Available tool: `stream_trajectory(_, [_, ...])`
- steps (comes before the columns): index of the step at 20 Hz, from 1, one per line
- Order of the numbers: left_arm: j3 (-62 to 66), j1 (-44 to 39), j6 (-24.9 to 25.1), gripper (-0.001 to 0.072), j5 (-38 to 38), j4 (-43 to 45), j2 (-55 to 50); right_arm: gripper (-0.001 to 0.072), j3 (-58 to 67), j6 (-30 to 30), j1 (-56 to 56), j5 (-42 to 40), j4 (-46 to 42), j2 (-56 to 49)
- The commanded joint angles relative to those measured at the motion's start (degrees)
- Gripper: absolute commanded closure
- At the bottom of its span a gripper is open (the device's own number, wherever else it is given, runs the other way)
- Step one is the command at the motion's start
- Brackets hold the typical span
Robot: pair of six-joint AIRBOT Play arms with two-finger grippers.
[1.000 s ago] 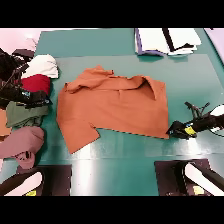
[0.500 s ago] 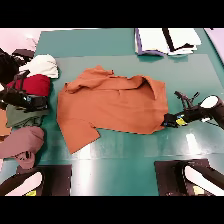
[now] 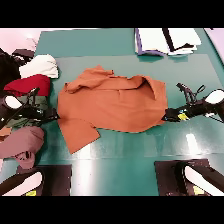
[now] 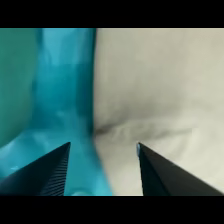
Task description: Fold the shirts.
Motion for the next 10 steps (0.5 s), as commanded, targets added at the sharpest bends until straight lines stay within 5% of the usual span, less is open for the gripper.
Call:
stream_trajectory(1, [-1.3, 0.0, -0.1, 0.0207, 3.1, -5.5, -2.7, 0.0697, 0.3, 0.1, 0.1, 0.5, 0.1, 0.1])
stream_trajectory(6, [-0.9, 0.0, 1.1, 0.0225, 1.5, -10.9, -4.1, 0.0697, 0.3, 0.1, 0.1, 0.4, 0.1, 0.1])
stream_trajectory(8, [1.3, 0.0, 2.8, 0.0687, -1.9, -11.4, -3.9, 0.0697, 1.3, 0.1, 0.1, 0.5, 0.1, 0.1])
stream_trajectory(10, [5.5, 0.0, 4.6, 0.0684, -6.8, -11.8, -3.7, 0.0697, 5.3, 0.1, 0.1, 1.5, 0.1, 0.1])
